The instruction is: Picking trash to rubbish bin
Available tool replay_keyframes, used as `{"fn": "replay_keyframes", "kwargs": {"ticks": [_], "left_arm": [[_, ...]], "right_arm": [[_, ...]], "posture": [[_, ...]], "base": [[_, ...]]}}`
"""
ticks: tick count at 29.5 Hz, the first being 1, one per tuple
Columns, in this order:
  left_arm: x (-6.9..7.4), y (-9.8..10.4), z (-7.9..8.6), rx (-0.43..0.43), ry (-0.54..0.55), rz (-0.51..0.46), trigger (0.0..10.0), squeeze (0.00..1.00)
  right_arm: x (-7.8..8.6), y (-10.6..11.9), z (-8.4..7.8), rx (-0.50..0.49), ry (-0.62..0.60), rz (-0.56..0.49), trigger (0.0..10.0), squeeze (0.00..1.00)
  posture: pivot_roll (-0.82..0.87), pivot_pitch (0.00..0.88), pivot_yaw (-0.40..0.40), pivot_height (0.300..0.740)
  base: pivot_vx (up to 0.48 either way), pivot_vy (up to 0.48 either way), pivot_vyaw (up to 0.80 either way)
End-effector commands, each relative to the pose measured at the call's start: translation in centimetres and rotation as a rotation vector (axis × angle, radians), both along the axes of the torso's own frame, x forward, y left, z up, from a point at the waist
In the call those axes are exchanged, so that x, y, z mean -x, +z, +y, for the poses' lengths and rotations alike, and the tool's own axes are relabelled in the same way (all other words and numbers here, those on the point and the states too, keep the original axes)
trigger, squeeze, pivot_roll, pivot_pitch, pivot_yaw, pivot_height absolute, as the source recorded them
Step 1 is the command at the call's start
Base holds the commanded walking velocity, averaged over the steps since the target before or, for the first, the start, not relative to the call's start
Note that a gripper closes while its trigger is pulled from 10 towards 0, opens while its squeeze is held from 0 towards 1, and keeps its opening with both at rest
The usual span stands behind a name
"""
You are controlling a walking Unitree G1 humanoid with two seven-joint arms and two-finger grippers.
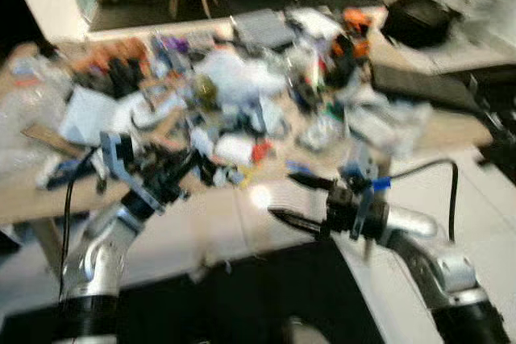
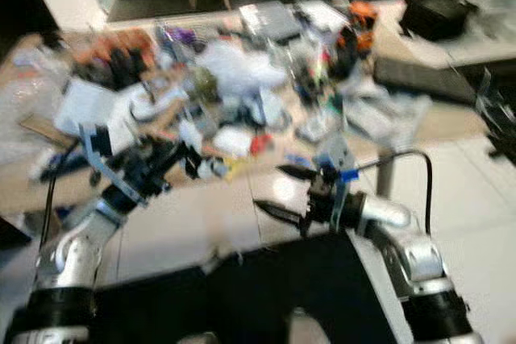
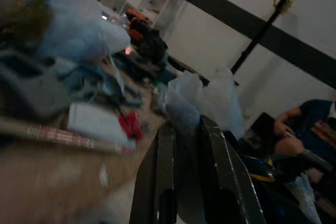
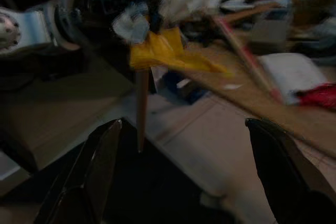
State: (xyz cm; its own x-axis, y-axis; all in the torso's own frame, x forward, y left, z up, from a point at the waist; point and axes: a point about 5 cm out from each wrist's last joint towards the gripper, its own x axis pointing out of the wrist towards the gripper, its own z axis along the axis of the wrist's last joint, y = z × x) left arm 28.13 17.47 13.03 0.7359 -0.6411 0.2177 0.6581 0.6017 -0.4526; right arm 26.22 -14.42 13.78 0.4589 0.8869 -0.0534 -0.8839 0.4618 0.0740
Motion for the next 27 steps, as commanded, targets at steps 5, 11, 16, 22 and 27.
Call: {"fn": "replay_keyframes", "kwargs": {"ticks": [5, 11, 16, 22, 27], "left_arm": [[0.02, -0.29, 0.05, -0.015, 0.015, 0.005, 10.0, 0.0], [0.03, -0.35, -0.25, -0.02, 0.001, 0.006, 10.0, 0.0], [0.01, -0.36, -0.34, -0.022, -0.004, 0.006, 10.0, 0.0], [0.02, -0.32, -0.4, -0.025, -0.009, 0.002, 10.0, 0.0], [0.05, -0.27, -0.57, -0.032, -0.02, -0.002, 10.0, 0.0]], "right_arm": [[0.03, -0.13, 0.14, 0.01, 0.003, -0.001, 10.0, 0.0], [-0.02, -0.14, 0.09, 0.006, -0.004, -0.001, 10.0, 0.0], [-0.16, -0.14, 0.15, 0.004, -0.011, -0.002, 10.0, 0.0], [-0.19, -0.16, 0.2, 0.003, -0.015, 0.0, 10.0, 0.0], [-0.23, -0.17, 0.22, 0.004, -0.019, 0.002, 10.0, 0.0]], "posture": [[0.0, 0.0, -0.005, 0.74], [0.0, 0.0, -0.005, 0.74], [0.0, 0.0, -0.004, 0.74], [0.0, 0.0, -0.005, 0.74], [0.0, 0.0, -0.004, 0.74]], "base": [[-0.48, 0.0, 0.0], [-0.48, 0.0, 0.0], [-0.48, 0.0, 0.0], [-0.456, 0.0, 0.0], [-0.331, 0.0, 0.0]]}}
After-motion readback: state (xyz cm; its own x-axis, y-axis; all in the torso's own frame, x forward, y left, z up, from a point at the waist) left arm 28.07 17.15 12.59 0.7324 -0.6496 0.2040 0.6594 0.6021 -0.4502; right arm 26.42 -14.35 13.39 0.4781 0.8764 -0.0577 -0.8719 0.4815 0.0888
